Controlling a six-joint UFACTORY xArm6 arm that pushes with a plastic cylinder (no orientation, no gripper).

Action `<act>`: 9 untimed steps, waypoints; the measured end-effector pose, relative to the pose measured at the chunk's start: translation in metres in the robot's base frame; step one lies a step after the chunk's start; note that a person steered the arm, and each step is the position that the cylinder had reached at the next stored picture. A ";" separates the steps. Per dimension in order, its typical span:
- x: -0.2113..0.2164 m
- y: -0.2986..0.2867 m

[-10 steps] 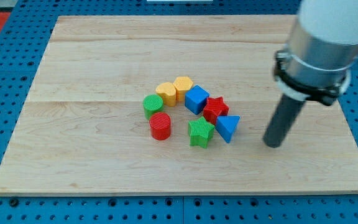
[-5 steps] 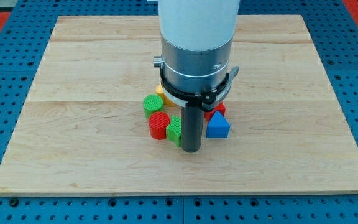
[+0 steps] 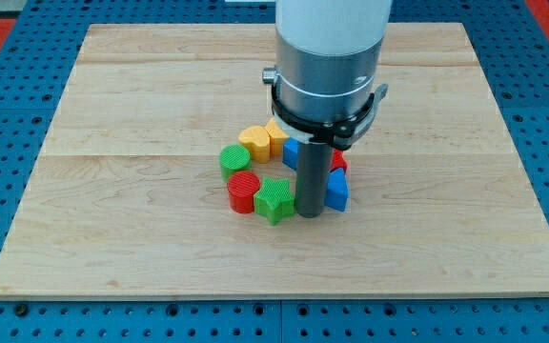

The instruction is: Push the red star into the blue triangle

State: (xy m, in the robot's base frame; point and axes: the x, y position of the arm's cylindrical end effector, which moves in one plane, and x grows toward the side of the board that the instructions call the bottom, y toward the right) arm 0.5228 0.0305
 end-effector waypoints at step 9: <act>-0.085 -0.034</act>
State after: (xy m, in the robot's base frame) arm 0.4383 -0.0037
